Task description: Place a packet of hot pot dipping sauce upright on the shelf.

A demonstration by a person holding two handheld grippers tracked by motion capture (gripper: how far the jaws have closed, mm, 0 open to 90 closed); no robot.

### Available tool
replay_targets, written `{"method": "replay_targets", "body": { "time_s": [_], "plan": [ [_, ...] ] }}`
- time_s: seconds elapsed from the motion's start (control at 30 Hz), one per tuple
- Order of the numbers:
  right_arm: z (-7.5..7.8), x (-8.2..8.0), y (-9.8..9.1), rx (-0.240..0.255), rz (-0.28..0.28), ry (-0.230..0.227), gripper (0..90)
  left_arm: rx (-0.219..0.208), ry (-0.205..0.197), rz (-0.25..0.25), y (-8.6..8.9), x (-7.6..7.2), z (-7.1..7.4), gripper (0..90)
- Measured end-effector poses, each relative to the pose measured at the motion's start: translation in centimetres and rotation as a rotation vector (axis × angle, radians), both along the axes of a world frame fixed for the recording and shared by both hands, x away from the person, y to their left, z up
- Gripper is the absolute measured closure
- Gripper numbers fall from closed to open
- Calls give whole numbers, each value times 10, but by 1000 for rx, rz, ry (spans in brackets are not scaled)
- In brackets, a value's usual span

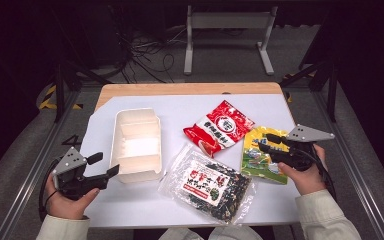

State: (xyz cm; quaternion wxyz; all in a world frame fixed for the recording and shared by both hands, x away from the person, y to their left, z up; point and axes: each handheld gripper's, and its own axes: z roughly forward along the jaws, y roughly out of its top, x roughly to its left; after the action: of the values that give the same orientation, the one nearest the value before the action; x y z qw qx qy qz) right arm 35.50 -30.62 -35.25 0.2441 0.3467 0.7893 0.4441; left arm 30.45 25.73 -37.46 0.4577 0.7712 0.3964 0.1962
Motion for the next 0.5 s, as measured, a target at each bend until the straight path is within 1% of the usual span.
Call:
{"method": "replay_targets", "body": {
  "time_s": [0.07, 0.13, 0.17, 0.2, 0.23, 0.27, 0.3, 0.33, 0.4, 0.43, 0.47, 0.5],
  "plan": [
    [4, 4, 2, -2, 8, 0, 553, -11, 2, 0, -1, -1, 1, 297],
    [5, 7, 3, 16, 12, 4, 567, -9, -3, -8, -2, -1, 2, 297],
    [7, 12, 4, 22, 14, 7, 593, -9, -4, -11, -4, -1, 2, 297],
    [7, 12, 4, 22, 14, 7, 593, -6, -5, -14, -5, -1, 2, 297],
    [8, 15, 4, 24, 11, 17, 603, -3, -5, -16, -6, -2, 3, 297],
    [9, 21, 3, 31, 5, 43, 605, -7, -5, -19, -7, -2, 3, 296],
    [9, 21, 3, 31, 5, 43, 605, -10, -5, -20, -8, -2, 3, 296],
    [8, 28, 3, 31, -7, 59, 605, -9, -8, -23, -8, -1, 4, 296],
    [7, 31, 4, 31, -16, 68, 604, -11, -7, -29, -9, 0, 4, 295],
    [6, 37, 4, 43, -19, 86, 613, -9, -9, -29, -9, 0, 3, 295],
    [6, 37, 4, 43, -19, 86, 613, -9, -6, -32, -10, 0, 3, 295],
    [5, 41, 4, 46, -16, 100, 623, -11, 2, -32, -11, 0, 3, 294]
  ]
}}
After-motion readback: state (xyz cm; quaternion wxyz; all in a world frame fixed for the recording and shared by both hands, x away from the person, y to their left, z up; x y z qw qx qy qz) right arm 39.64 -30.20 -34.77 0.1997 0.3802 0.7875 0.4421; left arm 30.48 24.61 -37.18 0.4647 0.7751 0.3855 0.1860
